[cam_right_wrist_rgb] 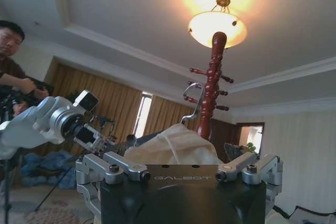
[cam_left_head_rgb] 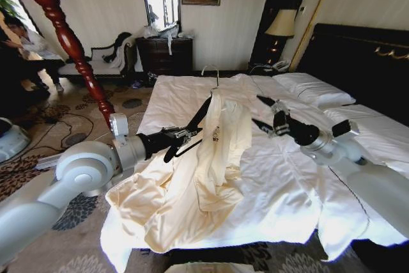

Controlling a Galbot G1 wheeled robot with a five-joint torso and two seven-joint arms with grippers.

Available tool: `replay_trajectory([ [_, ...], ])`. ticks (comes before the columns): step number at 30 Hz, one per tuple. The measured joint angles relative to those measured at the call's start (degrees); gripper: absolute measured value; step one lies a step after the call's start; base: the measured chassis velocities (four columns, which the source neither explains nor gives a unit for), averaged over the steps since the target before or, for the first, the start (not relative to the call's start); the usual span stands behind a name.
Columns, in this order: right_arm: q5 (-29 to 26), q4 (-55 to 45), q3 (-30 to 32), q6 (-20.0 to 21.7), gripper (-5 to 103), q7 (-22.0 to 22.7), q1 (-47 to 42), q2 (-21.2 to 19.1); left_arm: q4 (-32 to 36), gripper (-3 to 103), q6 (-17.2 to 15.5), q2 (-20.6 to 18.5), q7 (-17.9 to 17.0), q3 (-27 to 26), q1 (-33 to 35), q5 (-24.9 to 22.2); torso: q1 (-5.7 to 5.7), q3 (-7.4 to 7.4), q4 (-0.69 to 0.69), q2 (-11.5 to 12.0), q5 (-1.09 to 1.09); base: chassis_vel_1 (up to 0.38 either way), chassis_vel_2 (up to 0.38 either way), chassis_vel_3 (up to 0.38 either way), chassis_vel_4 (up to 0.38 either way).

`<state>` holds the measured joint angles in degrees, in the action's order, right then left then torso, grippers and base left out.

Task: Pick up the clothes from the bed and hang them on the clothes hanger.

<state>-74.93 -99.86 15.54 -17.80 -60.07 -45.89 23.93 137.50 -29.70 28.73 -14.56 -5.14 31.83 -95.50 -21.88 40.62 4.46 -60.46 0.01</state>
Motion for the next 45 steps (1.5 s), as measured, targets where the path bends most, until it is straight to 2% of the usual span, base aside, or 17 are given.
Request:
replay_trajectory([
  [4, 0.96, 4.6, -2.0, 1.44, 100, -3.44, 3.99, 0.99, 0.71, 18, -0.37, -0.04, 1.09, 0.36, -0.15, -0.07, 0.0, 0.0, 0.0, 0.0, -0.01, 0.0, 0.0, 0.0, 0.0],
  [13, 2.36, 13.72, -4.66, 3.5, 100, -7.66, 11.1, 2.72, 1.47, 18, -1.15, 0.02, 2.75, 1.39, -1.24, -0.35, 0.0, 0.0, 0.0, 0.0, -0.01, 0.0, 0.0, 0.0, 0.0],
  [15, 3.5, 16.82, -5.08, 5.8, 100, -10.91, 13.3, 3.1, 1.58, 18, -1.35, 0.22, 3.07, 1.81, -1.62, -0.39, 0.0, 0.0, 0.01, 0.0, -0.01, 0.0, 0.0, 0.0, 0.0],
  [16, 3.5, 16.82, -5.08, 5.8, 100, -10.91, 13.3, 3.1, 1.58, 18, -1.35, 0.22, 3.07, 1.81, -1.62, -0.39, 0.0, 0.0, 0.01, 0.0, -0.01, 0.0, 0.0, 0.0, 0.0],
  [20, 7.63, 19.95, -5.58, 9.24, 100, -17.92, 15.4, 3.67, 1.7, 18, -1.62, 1.02, 3.48, 3.34, -3.21, -0.38, 0.0, 0.0, 0.01, 0.0, -0.01, 0.0, 0.0, 0.0, 0.0],
  [21, 7.63, 19.95, -5.58, 9.24, 100, -17.92, 15.4, 3.67, 1.7, 18, -1.62, 1.02, 3.48, 3.34, -3.21, -0.38, 0.0, 0.0, 0.01, 0.0, -0.01, 0.0, 0.0, 0.0, 0.0],
  [28, 9.78, 22.31, -6.7, 11.29, 100, -25.14, 17.34, 5.7, 1.37, 18, -1.72, 1.9, 4.65, 6.12, -6.44, -0.22, 0.01, -0.01, 0.0, 0.0, 0.0, 0.0, 0.0, 0.0, 0.0],
  [45, 14.47, 24.75, -9.83, 12.18, 100, -28.37, 21.12, 9.62, 1.16, 18, -2.79, 3.22, 6.47, 9.16, -7.24, 0.35, 0.0, 0.0, 0.0, 0.0, -0.02, 0.0, 0.0, 0.0, 0.0],
])
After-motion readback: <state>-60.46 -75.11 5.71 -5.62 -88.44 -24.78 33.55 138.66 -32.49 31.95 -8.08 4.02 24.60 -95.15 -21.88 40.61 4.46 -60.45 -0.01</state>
